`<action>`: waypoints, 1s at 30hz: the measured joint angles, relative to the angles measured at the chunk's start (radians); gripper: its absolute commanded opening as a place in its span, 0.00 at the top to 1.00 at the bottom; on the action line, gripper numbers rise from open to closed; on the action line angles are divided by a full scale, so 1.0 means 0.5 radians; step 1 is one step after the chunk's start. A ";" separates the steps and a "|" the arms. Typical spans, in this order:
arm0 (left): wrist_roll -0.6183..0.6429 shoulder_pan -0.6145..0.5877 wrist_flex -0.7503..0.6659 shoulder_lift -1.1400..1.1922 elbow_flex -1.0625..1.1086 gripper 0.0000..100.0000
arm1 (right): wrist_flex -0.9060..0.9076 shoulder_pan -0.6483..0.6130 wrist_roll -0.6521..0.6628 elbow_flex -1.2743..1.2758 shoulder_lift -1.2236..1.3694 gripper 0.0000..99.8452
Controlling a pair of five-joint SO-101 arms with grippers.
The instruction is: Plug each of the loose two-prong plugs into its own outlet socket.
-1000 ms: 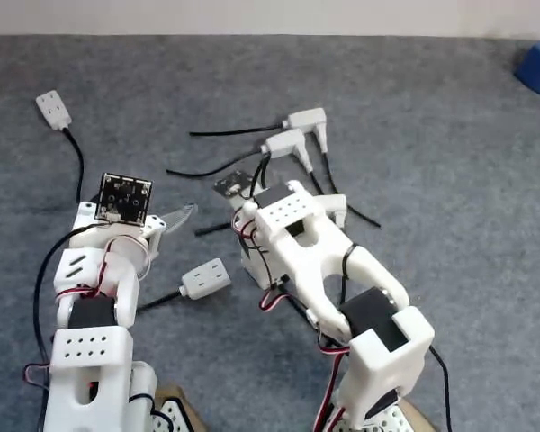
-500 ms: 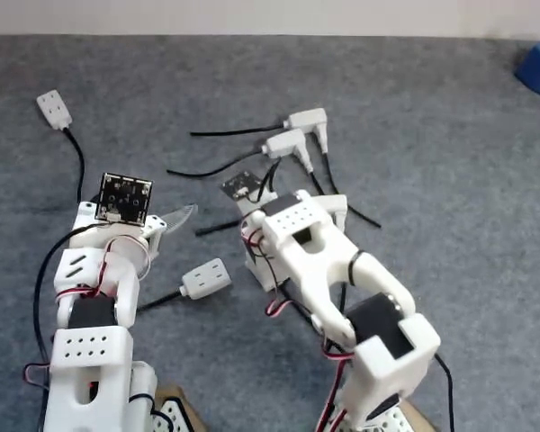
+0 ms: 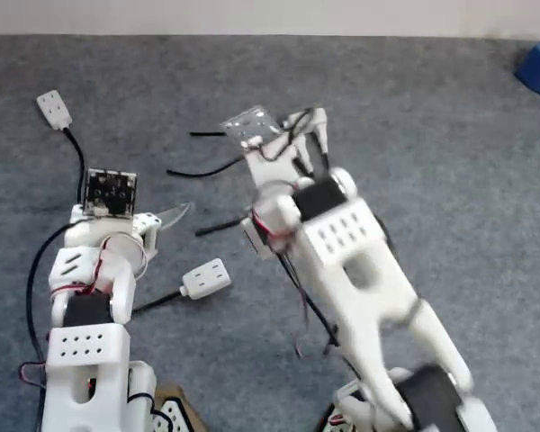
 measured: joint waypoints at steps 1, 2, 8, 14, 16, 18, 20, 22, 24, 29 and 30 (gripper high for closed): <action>0.040 0.018 0.095 0.000 -0.068 0.58 | -0.141 0.000 -0.003 0.166 -0.141 0.99; 0.077 0.040 0.209 0.000 -0.147 0.58 | -0.307 0.000 -0.003 0.359 -0.282 0.99; 0.169 0.227 0.908 0.000 -0.552 0.58 | -1.231 0.095 -0.021 1.436 -0.991 0.99; 0.166 0.463 1.261 -0.003 -0.746 0.58 | -1.498 0.141 0.037 1.574 -1.037 0.99; 0.135 0.565 1.270 -0.003 -0.767 0.58 | -1.534 0.141 0.037 1.574 -1.025 0.99; 0.123 0.666 1.270 0.000 -0.801 0.58 | -1.577 0.141 0.037 1.574 -0.976 0.99; 0.120 0.724 1.267 0.000 -0.825 0.58 | -1.590 0.147 0.037 1.574 -0.914 0.99; 0.110 0.740 1.246 0.000 -0.850 0.58 | -1.593 0.147 0.037 1.574 -0.872 0.99; 0.110 0.743 1.231 0.000 -0.875 0.58 | -1.593 0.129 0.037 1.593 -0.868 0.99; 0.110 0.743 1.191 0.000 -0.896 0.58 | -1.488 -0.025 0.037 1.611 -0.868 0.99; 0.110 0.743 1.169 0.000 -0.896 0.58 | -1.448 -0.058 0.028 1.611 -0.868 0.99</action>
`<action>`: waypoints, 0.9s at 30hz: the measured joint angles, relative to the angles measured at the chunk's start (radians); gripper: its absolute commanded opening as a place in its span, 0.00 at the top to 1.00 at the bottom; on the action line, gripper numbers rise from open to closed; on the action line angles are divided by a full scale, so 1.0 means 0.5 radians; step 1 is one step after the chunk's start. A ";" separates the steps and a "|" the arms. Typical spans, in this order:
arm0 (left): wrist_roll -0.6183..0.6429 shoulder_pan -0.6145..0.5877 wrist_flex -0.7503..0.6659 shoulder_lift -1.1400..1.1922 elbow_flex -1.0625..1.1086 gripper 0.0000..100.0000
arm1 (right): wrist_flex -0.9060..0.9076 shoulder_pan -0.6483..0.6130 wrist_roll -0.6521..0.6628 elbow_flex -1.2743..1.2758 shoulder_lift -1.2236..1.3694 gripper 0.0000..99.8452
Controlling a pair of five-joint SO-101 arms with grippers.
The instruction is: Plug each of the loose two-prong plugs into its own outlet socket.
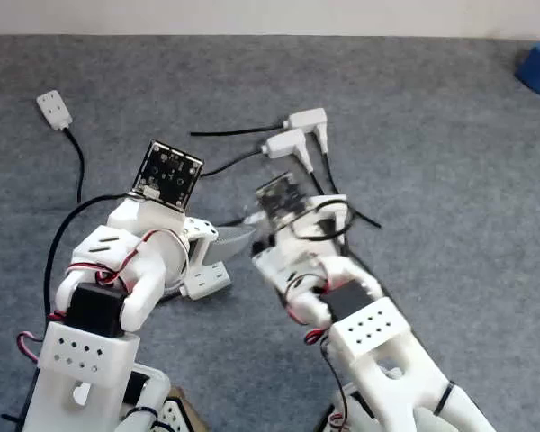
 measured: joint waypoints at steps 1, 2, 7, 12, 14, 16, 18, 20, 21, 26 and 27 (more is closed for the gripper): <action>0.000 0.000 -0.025 0.000 0.006 0.58 | 0.037 -0.028 -0.018 0.000 -0.031 0.99; 0.000 -0.003 -0.052 0.000 0.025 0.58 | 0.077 -0.046 -0.028 0.000 -0.077 0.99; -0.055 -0.046 -0.218 0.000 0.215 0.58 | 0.356 -0.074 -0.034 0.003 -0.494 0.99; -0.061 -0.092 -0.347 -0.012 0.387 0.58 | 0.657 -0.074 -0.034 0.003 -0.856 0.99; -0.061 -0.092 -0.368 0.003 0.396 0.58 | 0.727 -0.074 -0.034 0.003 -0.902 0.99; -0.061 -0.092 -0.374 0.009 0.396 0.58 | 0.786 -0.074 -0.034 -0.040 -0.924 0.99; -0.064 -0.101 -0.381 0.009 0.396 0.58 | 0.822 -0.077 -0.034 -0.095 -0.939 0.99; -0.064 -0.101 -0.381 0.009 0.396 0.58 | 0.835 -0.080 -0.034 -0.126 -0.939 0.99; -0.064 -0.101 -0.381 0.006 0.396 0.58 | 0.850 -0.080 -0.034 -0.147 -0.939 0.99; -0.064 -0.101 -0.384 -0.006 0.411 0.58 | 0.899 -0.080 -0.034 -0.230 -0.939 0.99; -0.064 -0.101 -0.387 -0.006 0.414 0.58 | 0.899 -0.080 -0.034 -0.242 -0.942 0.99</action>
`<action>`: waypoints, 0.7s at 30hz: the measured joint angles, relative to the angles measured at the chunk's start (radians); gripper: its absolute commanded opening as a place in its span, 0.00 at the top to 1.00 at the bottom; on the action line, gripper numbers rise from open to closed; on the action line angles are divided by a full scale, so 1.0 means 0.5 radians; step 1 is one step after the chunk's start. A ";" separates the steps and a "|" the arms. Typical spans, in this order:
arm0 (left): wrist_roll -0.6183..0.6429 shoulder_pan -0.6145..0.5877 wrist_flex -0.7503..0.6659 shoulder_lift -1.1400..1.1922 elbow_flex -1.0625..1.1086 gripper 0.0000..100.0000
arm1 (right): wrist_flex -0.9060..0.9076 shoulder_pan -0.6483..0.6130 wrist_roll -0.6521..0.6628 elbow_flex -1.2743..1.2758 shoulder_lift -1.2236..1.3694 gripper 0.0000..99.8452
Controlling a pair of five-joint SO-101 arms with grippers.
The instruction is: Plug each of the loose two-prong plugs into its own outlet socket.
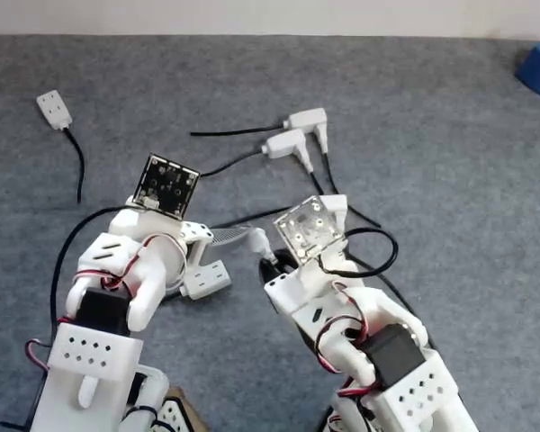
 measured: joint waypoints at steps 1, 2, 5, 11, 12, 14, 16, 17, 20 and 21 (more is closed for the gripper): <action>0.000 -0.003 0.000 0.015 0.000 0.58 | 0.000 0.000 0.000 -0.012 0.000 0.99; 0.000 0.000 -0.003 0.018 0.000 0.58 | 0.000 -0.006 0.000 -0.021 -0.003 0.99; -0.006 0.000 -0.003 0.018 0.003 0.58 | 0.000 -0.037 0.000 -0.025 -0.006 0.99; -0.009 -0.058 -0.003 0.018 0.000 0.58 | -0.003 -0.058 0.034 0.009 -0.006 0.99; -0.009 -0.095 -0.003 0.021 -0.018 0.58 | -0.003 -0.058 0.043 0.009 -0.009 0.99; -0.009 -0.203 -0.003 0.021 -0.064 0.58 | -0.003 -0.068 0.052 0.009 -0.009 0.99; -0.009 -0.331 -0.003 0.021 -0.095 0.58 | -0.003 -0.068 0.055 0.009 0.012 0.99; -0.009 -0.399 -0.021 0.021 -0.104 0.58 | -0.003 -0.068 0.055 0.009 0.052 0.99; -0.009 -0.601 -0.077 0.021 -0.104 0.58 | 0.006 -0.068 0.061 -0.080 0.285 0.99; -0.009 -0.663 -0.083 0.021 -0.089 0.58 | 0.031 -0.074 0.061 -0.144 0.387 0.99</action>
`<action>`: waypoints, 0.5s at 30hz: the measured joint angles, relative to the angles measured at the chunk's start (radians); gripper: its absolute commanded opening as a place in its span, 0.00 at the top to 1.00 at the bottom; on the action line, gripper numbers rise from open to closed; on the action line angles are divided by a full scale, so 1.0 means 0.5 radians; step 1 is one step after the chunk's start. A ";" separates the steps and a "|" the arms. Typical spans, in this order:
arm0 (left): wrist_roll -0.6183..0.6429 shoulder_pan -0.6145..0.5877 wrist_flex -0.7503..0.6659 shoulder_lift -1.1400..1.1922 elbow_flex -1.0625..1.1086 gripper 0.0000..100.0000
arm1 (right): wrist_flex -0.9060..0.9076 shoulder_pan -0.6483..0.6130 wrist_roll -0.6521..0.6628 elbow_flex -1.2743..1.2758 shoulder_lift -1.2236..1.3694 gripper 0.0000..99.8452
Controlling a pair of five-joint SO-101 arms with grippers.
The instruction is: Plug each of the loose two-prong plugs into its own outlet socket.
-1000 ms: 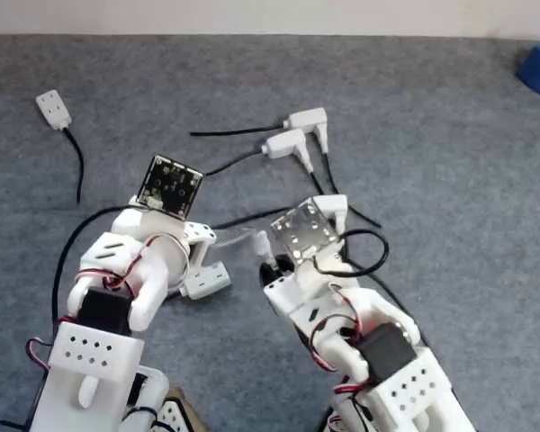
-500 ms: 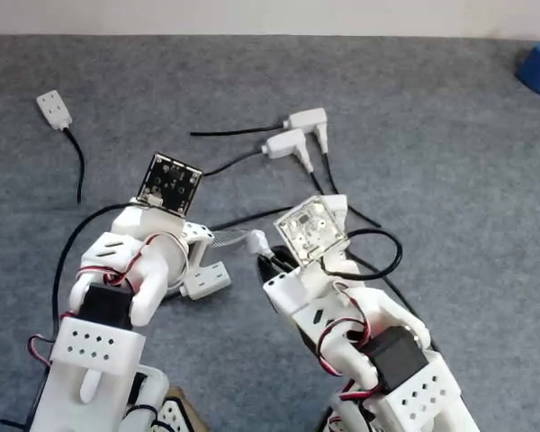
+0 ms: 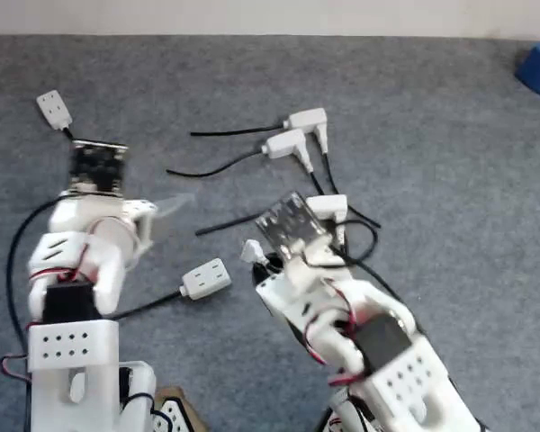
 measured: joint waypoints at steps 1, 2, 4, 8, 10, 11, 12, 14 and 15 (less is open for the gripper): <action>0.000 -0.055 -0.006 -0.003 0.034 0.58 | 0.031 -0.009 0.009 -0.083 0.114 0.99; 0.000 -0.098 -0.006 -0.003 0.071 0.58 | 0.064 -0.018 0.031 -0.193 0.242 0.99; 0.000 -0.215 -0.006 0.000 0.144 0.58 | 0.163 -0.061 0.132 -0.445 0.512 0.99; -0.031 -0.519 0.003 0.000 0.285 0.58 | 0.457 -0.166 0.457 -1.034 1.071 0.99; -0.153 -0.687 0.046 0.000 0.377 0.58 | 0.626 -0.209 0.669 -1.323 1.320 0.99; -0.224 -0.761 0.064 0.000 0.427 0.58 | 0.694 -0.224 0.761 -1.448 1.436 0.99; -0.295 -0.847 0.077 0.000 0.476 0.58 | 0.755 -0.233 0.853 -1.571 1.550 0.99; -0.454 -1.000 0.083 0.000 0.574 0.58 | 0.825 -0.242 0.991 -1.761 1.758 0.99; -0.540 -1.065 0.083 0.000 0.617 0.59 | 0.844 -0.242 1.043 -1.841 1.850 0.99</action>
